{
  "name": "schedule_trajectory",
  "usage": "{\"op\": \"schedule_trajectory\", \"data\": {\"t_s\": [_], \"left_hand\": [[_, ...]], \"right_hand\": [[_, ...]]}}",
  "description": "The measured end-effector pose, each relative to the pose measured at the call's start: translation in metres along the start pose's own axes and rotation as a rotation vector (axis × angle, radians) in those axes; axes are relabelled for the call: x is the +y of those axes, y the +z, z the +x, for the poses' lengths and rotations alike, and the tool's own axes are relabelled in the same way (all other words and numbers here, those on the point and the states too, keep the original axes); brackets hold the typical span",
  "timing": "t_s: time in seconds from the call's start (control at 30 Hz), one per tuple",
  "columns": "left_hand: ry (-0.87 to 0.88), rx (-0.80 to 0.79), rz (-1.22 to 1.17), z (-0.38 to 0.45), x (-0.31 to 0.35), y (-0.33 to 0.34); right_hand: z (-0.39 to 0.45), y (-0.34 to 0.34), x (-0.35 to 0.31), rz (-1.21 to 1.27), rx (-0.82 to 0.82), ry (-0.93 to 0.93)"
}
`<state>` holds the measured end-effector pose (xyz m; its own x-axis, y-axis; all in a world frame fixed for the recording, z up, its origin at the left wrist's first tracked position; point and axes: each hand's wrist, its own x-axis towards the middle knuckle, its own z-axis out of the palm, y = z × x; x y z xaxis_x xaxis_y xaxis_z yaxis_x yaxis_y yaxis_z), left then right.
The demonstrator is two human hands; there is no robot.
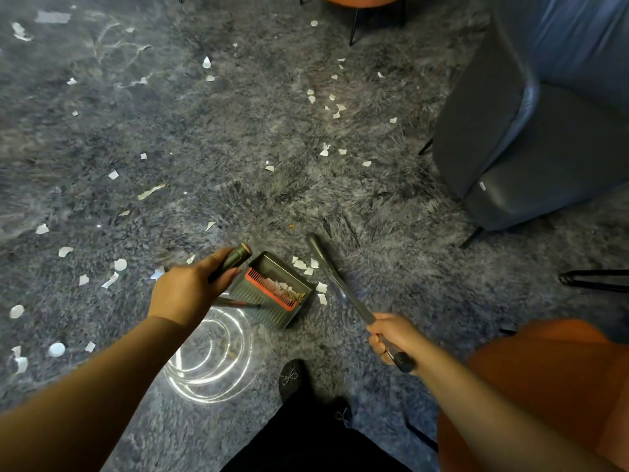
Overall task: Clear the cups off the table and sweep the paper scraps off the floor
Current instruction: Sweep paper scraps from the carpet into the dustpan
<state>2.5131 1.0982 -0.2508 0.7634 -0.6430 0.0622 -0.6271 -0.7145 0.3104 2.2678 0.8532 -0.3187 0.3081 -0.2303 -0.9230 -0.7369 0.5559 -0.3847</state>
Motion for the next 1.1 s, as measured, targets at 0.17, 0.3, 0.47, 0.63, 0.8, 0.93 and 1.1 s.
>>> {"op": "schedule_trajectory", "data": {"t_s": [0.17,0.3,0.47,0.63,0.8,0.93,1.1], "left_hand": [[0.045,-0.066,-0.016,-0.004,-0.016,-0.022],[0.062,-0.113,0.004,0.003,-0.028,-0.032],[0.055,-0.191,-0.010,0.014,-0.038,-0.027],[0.068,-0.167,0.008,0.030,-0.045,-0.021],[0.147,-0.103,0.062,0.031,-0.033,-0.014],[0.125,-0.131,0.112,0.034,-0.027,-0.014],[0.154,-0.117,0.126,0.035,-0.028,-0.015]], "right_hand": [[-0.017,-0.001,-0.003,0.092,0.044,-0.032],[-0.023,0.002,-0.014,0.102,0.089,-0.041],[-0.010,-0.001,-0.035,0.041,0.148,0.060],[0.014,0.018,-0.030,-0.123,0.118,0.100],[0.014,0.055,-0.007,-0.291,0.074,0.031],[0.005,0.067,-0.008,-0.345,0.031,0.045],[-0.008,0.077,-0.006,-0.405,-0.096,0.090]]}}
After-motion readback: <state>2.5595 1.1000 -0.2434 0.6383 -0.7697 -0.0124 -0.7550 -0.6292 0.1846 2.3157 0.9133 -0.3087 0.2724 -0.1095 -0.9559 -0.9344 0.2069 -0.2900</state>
